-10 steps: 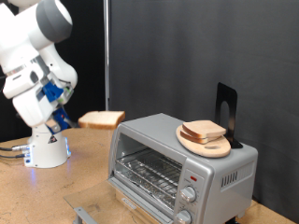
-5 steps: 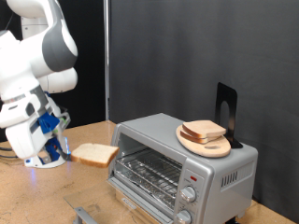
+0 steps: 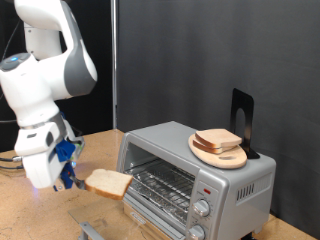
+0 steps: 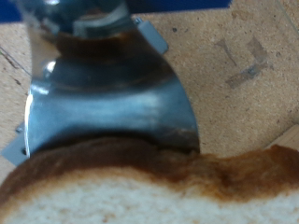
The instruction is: Make a piece of toast with the oven
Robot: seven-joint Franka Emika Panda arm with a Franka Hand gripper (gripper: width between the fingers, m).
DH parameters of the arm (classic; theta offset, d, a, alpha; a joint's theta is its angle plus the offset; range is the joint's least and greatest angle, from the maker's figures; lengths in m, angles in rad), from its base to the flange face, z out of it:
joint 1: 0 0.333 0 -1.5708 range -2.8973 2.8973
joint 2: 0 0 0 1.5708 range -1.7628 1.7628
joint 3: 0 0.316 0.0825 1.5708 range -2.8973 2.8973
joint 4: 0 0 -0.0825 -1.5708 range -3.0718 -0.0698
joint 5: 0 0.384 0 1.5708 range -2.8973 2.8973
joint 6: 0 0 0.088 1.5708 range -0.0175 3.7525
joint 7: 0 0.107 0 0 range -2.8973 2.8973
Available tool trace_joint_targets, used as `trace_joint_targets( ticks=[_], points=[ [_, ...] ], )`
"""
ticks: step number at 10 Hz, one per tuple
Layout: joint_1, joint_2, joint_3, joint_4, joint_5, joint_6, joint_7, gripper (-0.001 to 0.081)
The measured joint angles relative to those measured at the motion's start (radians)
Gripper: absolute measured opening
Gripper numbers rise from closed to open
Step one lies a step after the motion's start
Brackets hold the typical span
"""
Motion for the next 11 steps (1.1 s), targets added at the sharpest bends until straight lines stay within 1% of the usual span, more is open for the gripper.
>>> trace_joint_targets(
  ticks=[2,4,6,8,11],
  points=[
    [0.018,0.002,0.038,-0.022,0.002,0.034,0.036,0.0363],
    [0.035,0.001,0.069,-0.052,0.008,0.078,0.039,0.0363],
    [0.054,-0.009,0.098,-0.093,0.020,0.123,0.039,0.0363],
    [0.073,-0.031,0.123,-0.136,0.044,0.154,0.036,0.0363],
    [0.098,-0.077,0.151,-0.189,0.075,0.173,0.037,0.0363]
  ],
)
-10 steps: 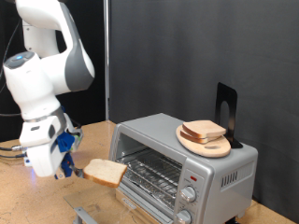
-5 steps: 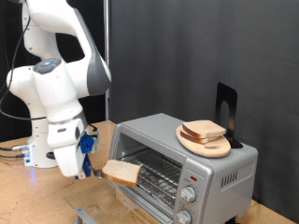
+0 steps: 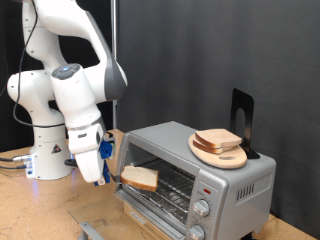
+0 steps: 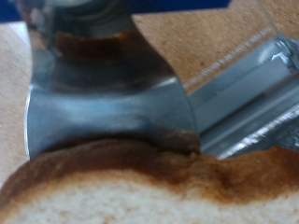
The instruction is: Make a piece of toast with the oven
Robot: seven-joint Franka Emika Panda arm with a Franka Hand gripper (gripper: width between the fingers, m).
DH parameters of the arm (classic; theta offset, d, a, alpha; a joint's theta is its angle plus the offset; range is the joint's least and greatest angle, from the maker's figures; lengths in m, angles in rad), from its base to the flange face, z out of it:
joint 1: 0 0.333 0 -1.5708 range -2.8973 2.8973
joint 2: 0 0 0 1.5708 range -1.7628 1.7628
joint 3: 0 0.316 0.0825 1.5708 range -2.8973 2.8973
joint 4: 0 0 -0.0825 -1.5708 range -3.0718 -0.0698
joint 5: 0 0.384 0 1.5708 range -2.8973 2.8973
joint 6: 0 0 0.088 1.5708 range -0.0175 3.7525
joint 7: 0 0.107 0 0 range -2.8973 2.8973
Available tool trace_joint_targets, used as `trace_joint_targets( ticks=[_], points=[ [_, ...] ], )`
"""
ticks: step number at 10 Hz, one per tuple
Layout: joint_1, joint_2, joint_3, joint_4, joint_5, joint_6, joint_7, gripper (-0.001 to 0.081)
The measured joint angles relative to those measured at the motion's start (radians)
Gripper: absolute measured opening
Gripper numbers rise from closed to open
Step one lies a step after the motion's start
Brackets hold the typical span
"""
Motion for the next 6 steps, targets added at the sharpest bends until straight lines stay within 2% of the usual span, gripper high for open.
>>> trace_joint_targets(
  ticks=[1,3,6],
  points=[
    [0.006,-0.014,0.012,-0.015,0.004,0.009,0.012,0.0363],
    [0.007,-0.027,0.044,-0.028,-0.022,0.022,0.098,0.0363],
    [0.008,-0.013,0.086,-0.016,-0.053,0.076,0.212,0.0363]
  ],
)
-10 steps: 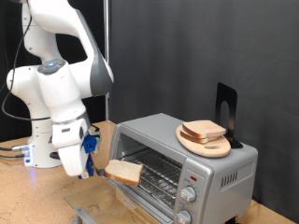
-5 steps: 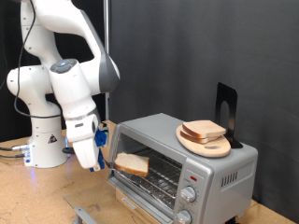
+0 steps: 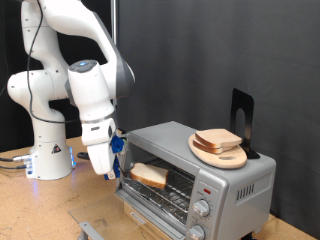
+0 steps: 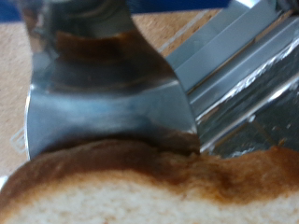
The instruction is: Make a piece of toast with the oven
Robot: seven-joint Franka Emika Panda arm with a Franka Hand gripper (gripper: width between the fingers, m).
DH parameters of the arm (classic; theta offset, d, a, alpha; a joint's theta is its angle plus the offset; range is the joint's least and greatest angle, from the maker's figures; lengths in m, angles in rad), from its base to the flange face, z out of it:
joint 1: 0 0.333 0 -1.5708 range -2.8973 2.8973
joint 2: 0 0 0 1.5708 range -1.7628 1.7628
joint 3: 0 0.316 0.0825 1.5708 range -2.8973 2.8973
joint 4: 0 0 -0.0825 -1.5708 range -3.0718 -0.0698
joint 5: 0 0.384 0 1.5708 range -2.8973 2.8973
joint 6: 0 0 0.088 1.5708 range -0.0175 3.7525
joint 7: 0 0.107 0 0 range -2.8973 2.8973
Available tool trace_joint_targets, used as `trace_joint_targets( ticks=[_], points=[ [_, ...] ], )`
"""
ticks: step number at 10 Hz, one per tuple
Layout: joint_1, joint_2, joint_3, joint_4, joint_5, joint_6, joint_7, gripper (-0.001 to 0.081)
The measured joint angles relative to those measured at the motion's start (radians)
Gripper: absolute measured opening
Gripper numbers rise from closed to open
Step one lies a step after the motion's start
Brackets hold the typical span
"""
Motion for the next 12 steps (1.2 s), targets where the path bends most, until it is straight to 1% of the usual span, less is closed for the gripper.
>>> trace_joint_targets(
  ticks=[3,5,7,8,10,12],
  points=[
    [0.000,0.042,0.016,0.050,-0.023,0.005,0.053,0.0363],
    [-0.004,0.063,0.014,0.061,-0.072,0.003,0.069,0.0363],
    [-0.026,0.067,0.002,0.046,-0.132,-0.001,0.042,0.0363],
    [-0.039,0.066,-0.007,0.037,-0.145,-0.004,0.018,0.0363],
    [-0.057,0.059,-0.026,0.026,-0.146,-0.017,-0.030,0.0363],
    [-0.064,0.058,-0.037,0.024,-0.136,-0.020,-0.045,0.0363]
  ],
)
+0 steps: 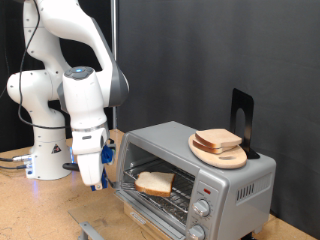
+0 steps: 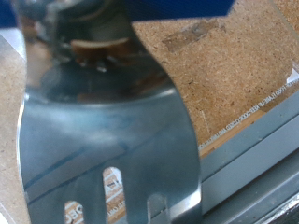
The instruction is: Make a piece of toast with the oven
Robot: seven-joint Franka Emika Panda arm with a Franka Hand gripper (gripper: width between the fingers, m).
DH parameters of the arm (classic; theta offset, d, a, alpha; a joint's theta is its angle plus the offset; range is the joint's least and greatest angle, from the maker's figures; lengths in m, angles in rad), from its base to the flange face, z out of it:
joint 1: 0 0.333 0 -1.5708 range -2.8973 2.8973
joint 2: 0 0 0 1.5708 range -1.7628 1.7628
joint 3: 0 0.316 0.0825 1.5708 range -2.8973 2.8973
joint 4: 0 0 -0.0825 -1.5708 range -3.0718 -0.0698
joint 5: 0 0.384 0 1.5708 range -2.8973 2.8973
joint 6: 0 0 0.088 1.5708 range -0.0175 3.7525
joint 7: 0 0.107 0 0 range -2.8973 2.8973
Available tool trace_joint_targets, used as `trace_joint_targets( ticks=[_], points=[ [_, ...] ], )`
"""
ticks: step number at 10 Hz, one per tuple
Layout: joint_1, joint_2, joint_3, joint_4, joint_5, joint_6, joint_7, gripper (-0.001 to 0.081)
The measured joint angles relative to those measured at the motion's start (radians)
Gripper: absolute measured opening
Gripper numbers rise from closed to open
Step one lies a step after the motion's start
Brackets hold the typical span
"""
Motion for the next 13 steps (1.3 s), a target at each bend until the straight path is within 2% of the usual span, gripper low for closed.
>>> trace_joint_targets(
  ticks=[5,13],
  points=[
    [0.012,-0.019,0.000,0.007,0.096,0.000,-0.066,0.0363],
    [0.032,-0.055,0.056,-0.034,0.098,0.008,-0.039,0.0363]
  ],
)
